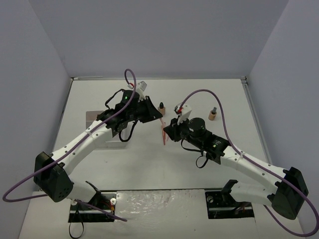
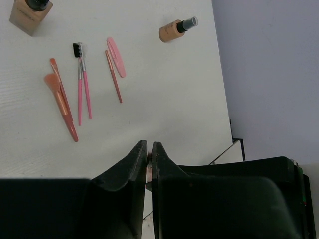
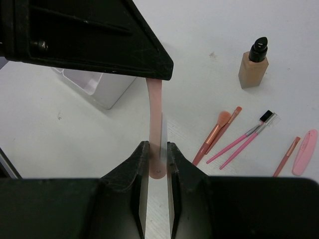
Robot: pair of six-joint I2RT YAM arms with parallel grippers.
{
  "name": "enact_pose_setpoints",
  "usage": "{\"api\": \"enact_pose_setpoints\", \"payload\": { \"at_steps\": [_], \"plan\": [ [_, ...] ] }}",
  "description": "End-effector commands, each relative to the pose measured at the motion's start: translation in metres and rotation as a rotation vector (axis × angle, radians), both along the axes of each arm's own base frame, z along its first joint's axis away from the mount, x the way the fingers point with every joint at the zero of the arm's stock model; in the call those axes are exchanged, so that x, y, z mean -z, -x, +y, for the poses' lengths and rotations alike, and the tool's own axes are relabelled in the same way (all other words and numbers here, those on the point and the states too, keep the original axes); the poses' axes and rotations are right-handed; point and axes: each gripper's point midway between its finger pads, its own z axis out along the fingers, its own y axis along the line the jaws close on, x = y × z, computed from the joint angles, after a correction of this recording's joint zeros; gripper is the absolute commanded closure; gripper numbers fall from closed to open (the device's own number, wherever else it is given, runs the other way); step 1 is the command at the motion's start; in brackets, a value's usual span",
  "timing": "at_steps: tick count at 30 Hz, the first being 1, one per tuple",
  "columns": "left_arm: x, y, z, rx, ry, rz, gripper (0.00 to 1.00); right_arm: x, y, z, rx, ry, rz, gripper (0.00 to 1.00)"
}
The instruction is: Organize the makeup
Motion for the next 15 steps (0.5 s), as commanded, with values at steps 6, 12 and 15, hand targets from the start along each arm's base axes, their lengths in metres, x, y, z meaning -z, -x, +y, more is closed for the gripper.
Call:
{"api": "enact_pose_setpoints", "payload": {
  "at_steps": [6,12,15],
  "plan": [
    [-0.034,-0.007,0.011,-0.029,-0.012,-0.153,1.00,-0.043,-0.013,0.006,0.031,-0.069,-0.101,0.41],
    [-0.030,-0.023,0.083,-0.200,-0.238,-0.237,1.00,-0.027,-0.024,-0.017,0.136,0.036,-0.084,0.01],
    [-0.022,-0.034,0.144,-0.350,-0.315,-0.229,1.00,-0.016,-0.026,-0.028,0.167,0.075,-0.061,0.00]
  ]
}}
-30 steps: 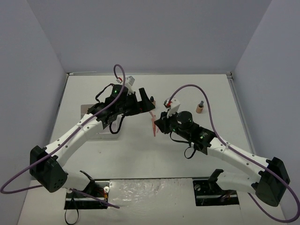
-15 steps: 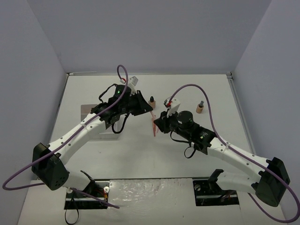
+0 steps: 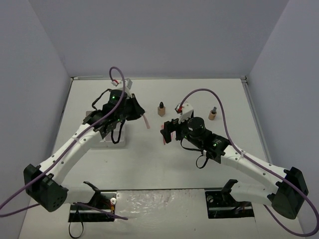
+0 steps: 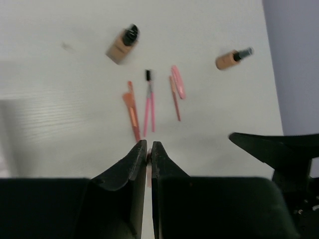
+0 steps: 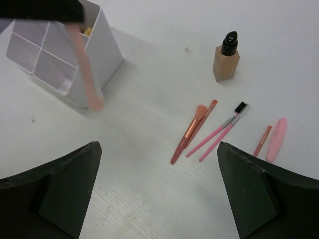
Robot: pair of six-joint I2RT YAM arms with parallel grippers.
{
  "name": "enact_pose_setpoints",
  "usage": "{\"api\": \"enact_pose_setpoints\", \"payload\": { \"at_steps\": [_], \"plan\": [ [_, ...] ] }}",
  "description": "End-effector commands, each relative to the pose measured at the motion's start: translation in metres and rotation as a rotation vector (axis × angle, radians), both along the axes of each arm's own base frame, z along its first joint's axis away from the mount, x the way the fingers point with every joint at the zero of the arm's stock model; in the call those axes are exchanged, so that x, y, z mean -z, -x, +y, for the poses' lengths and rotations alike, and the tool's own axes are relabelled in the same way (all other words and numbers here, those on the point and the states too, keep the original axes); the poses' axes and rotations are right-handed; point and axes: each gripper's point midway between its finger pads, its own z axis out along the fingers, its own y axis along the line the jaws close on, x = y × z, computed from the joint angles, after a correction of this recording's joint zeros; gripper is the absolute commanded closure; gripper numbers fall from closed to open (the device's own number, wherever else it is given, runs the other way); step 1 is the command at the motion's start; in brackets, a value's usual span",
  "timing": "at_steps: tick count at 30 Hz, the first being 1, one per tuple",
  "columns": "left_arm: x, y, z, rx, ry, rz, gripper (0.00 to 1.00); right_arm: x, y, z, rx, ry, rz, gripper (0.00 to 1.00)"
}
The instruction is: Organize the makeup
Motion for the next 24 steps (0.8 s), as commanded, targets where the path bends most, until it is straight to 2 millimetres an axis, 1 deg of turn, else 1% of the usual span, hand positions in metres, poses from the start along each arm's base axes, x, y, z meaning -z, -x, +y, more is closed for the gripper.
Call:
{"api": "enact_pose_setpoints", "payload": {
  "at_steps": [1,2,4,7,8,10,13,16,18,20,22,24],
  "plan": [
    [-0.020,-0.018,0.096,-0.241,-0.128,-0.124,1.00,-0.016,-0.017,-0.015,0.092,0.016,-0.045,0.00],
    [-0.021,-0.019,0.117,-0.290,-0.144,-0.136,1.00,-0.013,-0.019,-0.019,0.102,0.025,-0.036,0.00],
    [-0.017,-0.020,0.149,-0.371,-0.182,-0.143,1.00,-0.005,-0.020,-0.023,0.113,0.042,-0.015,0.00],
    [-0.014,-0.019,0.187,-0.465,-0.219,-0.164,1.00,0.002,-0.022,-0.028,0.123,0.057,0.004,0.00],
    [-0.007,-0.019,0.206,-0.505,-0.242,-0.161,1.00,0.005,-0.023,-0.029,0.125,0.062,0.012,0.00],
    [0.001,-0.022,0.219,-0.534,-0.250,-0.169,1.00,0.009,-0.024,-0.030,0.125,0.067,0.023,0.00],
    [0.004,-0.029,0.245,-0.600,-0.235,-0.198,1.00,0.018,-0.025,-0.034,0.131,0.083,0.044,0.00],
    [0.016,-0.037,0.259,-0.627,-0.228,-0.214,1.00,0.023,-0.029,-0.040,0.150,0.087,0.057,0.00],
    [0.019,-0.045,0.266,-0.637,-0.220,-0.248,1.00,0.027,-0.031,-0.044,0.158,0.088,0.069,0.00],
    [0.034,-0.048,0.272,-0.647,-0.230,-0.238,1.00,0.032,-0.032,-0.046,0.163,0.093,0.082,0.00],
    [0.037,-0.056,0.275,-0.653,-0.222,-0.270,1.00,0.035,-0.034,-0.049,0.167,0.092,0.092,0.00],
    [0.039,-0.060,0.272,-0.639,-0.209,-0.283,1.00,0.037,-0.035,-0.051,0.172,0.094,0.097,0.00]
  ]
}}
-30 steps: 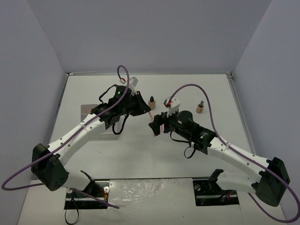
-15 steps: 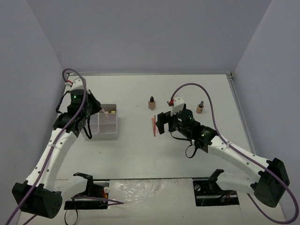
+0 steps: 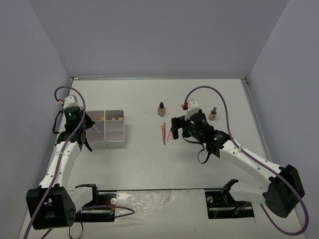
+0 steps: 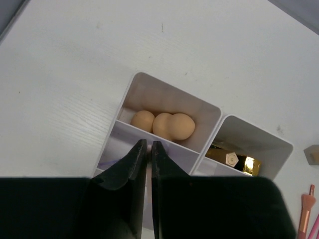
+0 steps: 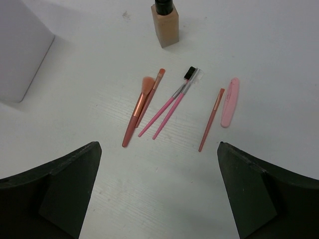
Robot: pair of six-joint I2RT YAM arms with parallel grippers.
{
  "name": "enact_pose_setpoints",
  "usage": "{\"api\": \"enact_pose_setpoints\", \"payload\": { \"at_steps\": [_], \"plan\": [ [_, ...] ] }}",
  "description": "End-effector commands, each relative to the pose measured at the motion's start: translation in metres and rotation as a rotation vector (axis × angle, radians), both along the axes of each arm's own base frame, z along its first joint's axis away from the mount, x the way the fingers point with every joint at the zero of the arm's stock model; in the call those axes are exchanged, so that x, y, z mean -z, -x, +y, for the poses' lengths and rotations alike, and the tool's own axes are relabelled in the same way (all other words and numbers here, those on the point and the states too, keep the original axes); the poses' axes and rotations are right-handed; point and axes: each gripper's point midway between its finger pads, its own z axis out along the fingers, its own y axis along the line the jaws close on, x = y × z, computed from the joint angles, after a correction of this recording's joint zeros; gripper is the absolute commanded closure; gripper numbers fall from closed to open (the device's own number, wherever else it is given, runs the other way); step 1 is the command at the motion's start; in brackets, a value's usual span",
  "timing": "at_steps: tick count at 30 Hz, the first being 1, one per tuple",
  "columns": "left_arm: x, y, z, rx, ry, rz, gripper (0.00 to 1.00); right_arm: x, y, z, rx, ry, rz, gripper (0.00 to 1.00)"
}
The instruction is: Organize the makeup
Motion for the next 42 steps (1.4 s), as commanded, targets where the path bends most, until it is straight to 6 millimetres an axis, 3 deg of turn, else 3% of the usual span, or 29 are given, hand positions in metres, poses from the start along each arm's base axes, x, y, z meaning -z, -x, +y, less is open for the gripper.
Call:
{"api": "enact_pose_setpoints", "payload": {
  "at_steps": [1,13,21,26,27,30,34,38,42],
  "plan": [
    [-0.044,-0.034,0.000,0.039,-0.019,-0.222,1.00,-0.005,-0.009,-0.001,0.012,-0.031,-0.018,0.00],
    [-0.063,-0.035,-0.002,0.048,-0.004,-0.272,1.00,0.002,-0.012,-0.006,0.036,-0.022,-0.003,0.00],
    [-0.040,-0.036,0.004,0.007,0.000,-0.267,0.99,0.012,-0.021,-0.011,0.085,-0.003,0.021,0.00],
    [-0.028,-0.036,0.009,-0.018,-0.005,-0.237,0.80,0.016,-0.025,-0.013,0.111,0.003,0.033,0.00],
    [-0.028,-0.036,0.009,-0.019,-0.004,-0.236,0.80,0.017,-0.025,-0.013,0.111,0.005,0.036,0.00],
    [-0.029,-0.033,0.009,-0.024,0.002,-0.221,0.64,0.019,-0.027,-0.015,0.123,0.009,0.042,0.00],
    [-0.036,-0.025,0.014,-0.055,-0.008,-0.192,0.46,0.024,-0.030,-0.019,0.150,0.017,0.051,0.02],
    [-0.049,-0.015,0.009,-0.042,0.004,-0.157,0.14,0.031,-0.035,-0.025,0.183,0.030,0.076,0.08],
    [-0.062,0.000,-0.004,0.022,0.026,-0.104,0.03,0.043,-0.046,-0.038,0.250,0.044,0.119,0.15]
  ]
}}
